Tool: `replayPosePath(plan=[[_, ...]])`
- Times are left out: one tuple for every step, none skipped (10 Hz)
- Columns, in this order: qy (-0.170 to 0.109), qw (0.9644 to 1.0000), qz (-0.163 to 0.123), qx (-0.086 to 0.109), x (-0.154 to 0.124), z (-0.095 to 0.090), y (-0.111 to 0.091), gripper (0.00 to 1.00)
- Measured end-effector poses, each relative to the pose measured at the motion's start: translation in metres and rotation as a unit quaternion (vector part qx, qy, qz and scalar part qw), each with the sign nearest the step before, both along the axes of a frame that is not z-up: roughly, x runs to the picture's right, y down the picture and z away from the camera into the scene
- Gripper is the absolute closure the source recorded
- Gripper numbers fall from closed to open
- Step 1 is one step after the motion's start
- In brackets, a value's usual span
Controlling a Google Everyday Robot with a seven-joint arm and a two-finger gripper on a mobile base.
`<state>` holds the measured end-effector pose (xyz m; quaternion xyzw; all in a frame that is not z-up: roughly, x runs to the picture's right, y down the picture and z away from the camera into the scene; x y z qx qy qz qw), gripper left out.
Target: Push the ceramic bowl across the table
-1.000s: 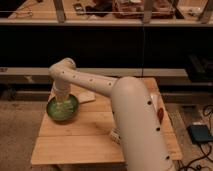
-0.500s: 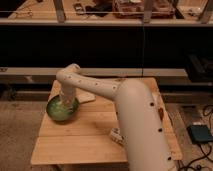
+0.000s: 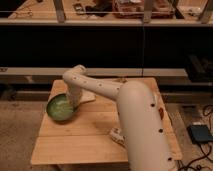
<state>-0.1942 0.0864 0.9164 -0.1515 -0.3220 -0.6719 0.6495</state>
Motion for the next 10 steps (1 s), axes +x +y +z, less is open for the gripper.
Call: replayPosePath(plan=[[0.004,1.0000,0.002,-0.001,0.005,0.002,-0.001,0.85],[0.010,0.9999,0.003,-0.002,0.012,0.003,0.000,0.85],[0.014,0.9999,0.004,-0.004,0.018,0.005,0.000,0.85],[0.020,0.9998,0.004,-0.006,0.025,0.006,0.002,0.85],[0.025,0.9997,0.004,-0.007,0.031,0.007,0.003,0.85],[0.030,0.9995,0.003,-0.009,0.039,0.008,0.003,0.85],[0.038,0.9992,0.002,-0.011,0.050,0.008,0.006,0.85],[0.042,0.9990,0.002,-0.013,0.057,0.008,0.007,0.85],[0.049,0.9987,0.003,-0.014,0.066,0.008,0.009,0.85],[0.055,0.9983,0.005,-0.015,0.074,0.008,0.010,0.85]])
